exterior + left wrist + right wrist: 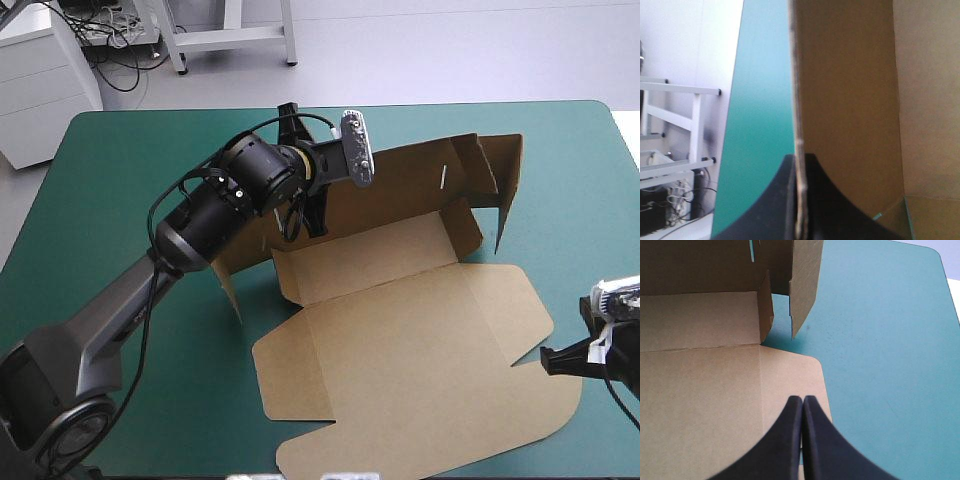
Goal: Fold the box
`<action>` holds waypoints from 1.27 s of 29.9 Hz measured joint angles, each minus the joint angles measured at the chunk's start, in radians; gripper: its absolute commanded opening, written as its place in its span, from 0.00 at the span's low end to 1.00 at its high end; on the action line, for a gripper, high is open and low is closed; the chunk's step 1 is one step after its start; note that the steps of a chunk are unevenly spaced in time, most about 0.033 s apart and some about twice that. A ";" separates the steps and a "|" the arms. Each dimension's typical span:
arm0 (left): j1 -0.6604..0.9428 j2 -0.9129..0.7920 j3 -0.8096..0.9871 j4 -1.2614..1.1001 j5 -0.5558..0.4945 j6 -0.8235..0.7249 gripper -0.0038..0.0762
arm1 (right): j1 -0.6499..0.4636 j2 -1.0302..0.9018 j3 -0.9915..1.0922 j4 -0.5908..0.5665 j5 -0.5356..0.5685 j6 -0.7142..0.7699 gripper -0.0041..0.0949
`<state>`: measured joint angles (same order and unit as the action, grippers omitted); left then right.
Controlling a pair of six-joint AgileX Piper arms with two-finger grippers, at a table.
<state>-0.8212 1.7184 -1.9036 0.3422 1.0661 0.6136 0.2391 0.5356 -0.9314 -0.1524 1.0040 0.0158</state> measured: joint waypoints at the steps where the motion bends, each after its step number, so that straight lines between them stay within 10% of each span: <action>1: -0.010 -0.010 0.022 0.018 -0.017 0.000 0.01 | 0.000 0.000 0.000 -0.001 0.000 0.000 0.02; 12: -0.026 -0.216 0.455 0.205 -0.316 -0.074 0.01 | 0.000 0.000 -0.001 -0.001 0.017 0.000 0.12; 22: -0.026 -0.346 0.765 0.425 -0.531 -0.253 0.01 | 0.000 0.000 -0.082 -0.001 0.021 -0.004 0.79; 38: -0.026 -0.387 0.894 0.649 -0.662 -0.478 0.01 | 0.000 0.116 -0.333 -0.008 0.093 -0.005 0.80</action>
<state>-0.8474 1.3313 -1.0099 0.9910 0.4041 0.1356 0.2391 0.6515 -1.2646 -0.1607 1.0974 0.0106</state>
